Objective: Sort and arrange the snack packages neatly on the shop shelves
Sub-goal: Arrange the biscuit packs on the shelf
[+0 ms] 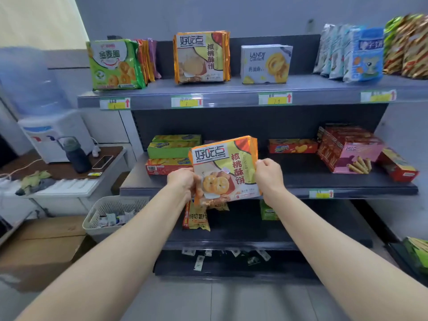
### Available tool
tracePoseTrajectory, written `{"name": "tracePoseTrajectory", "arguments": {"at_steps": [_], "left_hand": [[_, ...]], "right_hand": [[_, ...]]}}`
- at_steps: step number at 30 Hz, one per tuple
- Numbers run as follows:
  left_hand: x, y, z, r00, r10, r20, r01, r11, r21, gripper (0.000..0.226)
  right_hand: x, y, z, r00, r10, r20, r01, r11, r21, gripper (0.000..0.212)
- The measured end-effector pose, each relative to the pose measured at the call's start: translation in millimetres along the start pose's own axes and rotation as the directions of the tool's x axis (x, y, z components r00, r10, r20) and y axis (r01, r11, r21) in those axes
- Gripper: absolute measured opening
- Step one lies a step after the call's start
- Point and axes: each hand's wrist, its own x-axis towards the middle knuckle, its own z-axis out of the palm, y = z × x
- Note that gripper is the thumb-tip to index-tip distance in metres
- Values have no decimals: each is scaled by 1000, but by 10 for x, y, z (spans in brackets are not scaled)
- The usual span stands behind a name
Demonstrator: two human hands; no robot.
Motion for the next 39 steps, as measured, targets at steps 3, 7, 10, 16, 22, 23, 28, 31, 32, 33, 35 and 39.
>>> {"name": "tracePoseTrajectory", "arguments": {"at_steps": [3,7,10,16,22,23,28,31,32,33,35,39], "left_hand": [[-86,42,-131,999,37,32,-35,998,-46,34],[-174,171,-247,992,109,61,-99,982,-160,19],[-227,387,-279,978,197,66,-178,958,-227,17],[-323,1051,-285,927,371,44,-347,899,-266,15],[-278,1689,-249,896,438,77,-382,845,-374,20],[-254,1785,-233,889,451,76,-393,839,-377,21],[-94,2241,-159,842,538,28,-486,782,-389,25],[49,2465,-122,822,569,15,-522,765,-378,27],[101,2525,-112,816,577,11,-530,757,-382,29],[155,2574,-98,811,584,4,-539,751,-383,30],[270,2644,-71,807,591,-7,-550,747,-374,32],[538,2691,-9,816,578,-19,-539,750,-383,36]], "right_hand": [[-202,-73,57,999,-25,-40,27,999,35,28],[-387,-245,130,994,-90,-69,97,989,108,17],[-423,-472,154,984,-137,-117,154,977,145,14],[-242,-1069,176,952,-260,-161,288,938,192,11],[62,-1622,276,933,-335,-129,356,910,212,18],[120,-1705,298,931,-344,-123,364,907,214,19],[458,-2090,429,899,-424,-111,438,874,209,20],[687,-2280,499,875,-477,-83,483,849,216,23],[761,-2326,522,869,-490,-73,493,842,221,24],[837,-2363,548,864,-499,-64,499,836,226,24],[986,-2404,602,861,-506,-47,503,834,229,25],[1252,-2384,739,860,-510,14,491,835,249,26]]}}
